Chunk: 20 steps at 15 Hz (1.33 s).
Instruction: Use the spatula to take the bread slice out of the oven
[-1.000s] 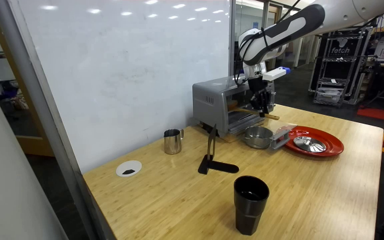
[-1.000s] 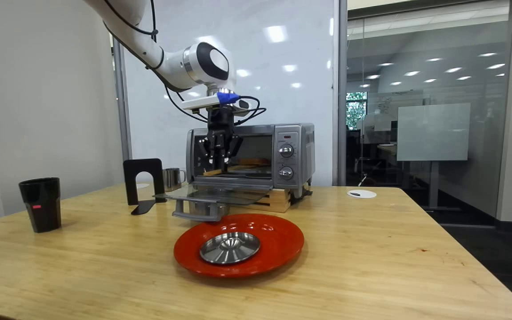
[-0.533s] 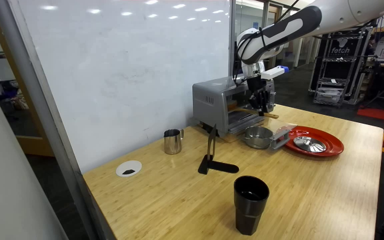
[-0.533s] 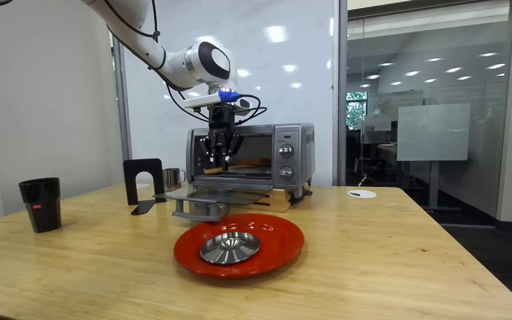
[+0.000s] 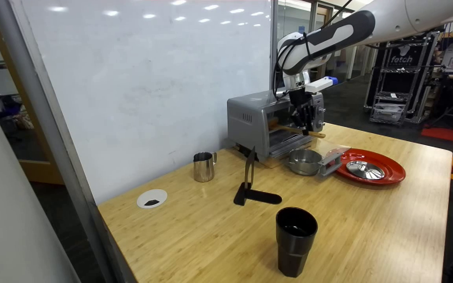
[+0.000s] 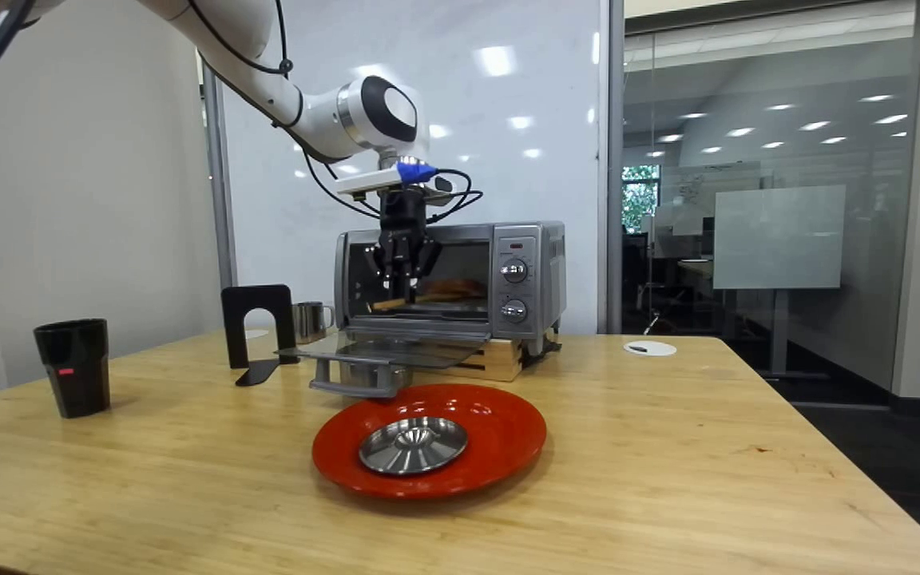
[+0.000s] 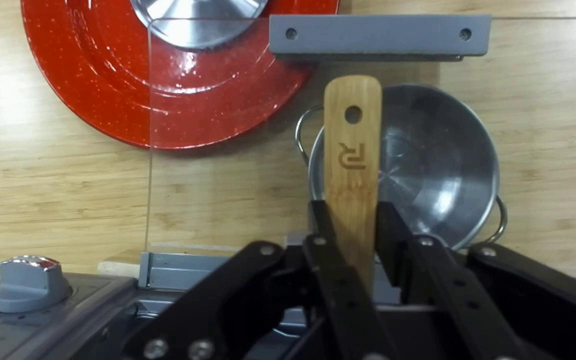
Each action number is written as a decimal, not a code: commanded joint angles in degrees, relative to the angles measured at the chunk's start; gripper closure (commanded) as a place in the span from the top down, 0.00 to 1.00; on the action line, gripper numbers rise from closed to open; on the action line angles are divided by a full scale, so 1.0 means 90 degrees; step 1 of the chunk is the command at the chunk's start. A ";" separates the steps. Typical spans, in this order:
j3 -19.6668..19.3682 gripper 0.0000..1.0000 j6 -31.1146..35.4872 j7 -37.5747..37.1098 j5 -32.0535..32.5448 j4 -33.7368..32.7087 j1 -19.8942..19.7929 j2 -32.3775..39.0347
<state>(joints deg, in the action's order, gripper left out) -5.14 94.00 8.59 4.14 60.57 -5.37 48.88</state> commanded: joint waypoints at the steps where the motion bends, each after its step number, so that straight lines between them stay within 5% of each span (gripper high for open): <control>1: 0.0098 0.07 -0.0058 -0.0014 -0.0029 -0.0431 -0.0157 0.0236; 20: 0.0146 0.07 0.0464 0.0191 -0.0152 -0.0151 -0.0125 0.0151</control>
<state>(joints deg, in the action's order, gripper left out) -4.85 94.92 8.96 3.75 57.40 -6.20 51.38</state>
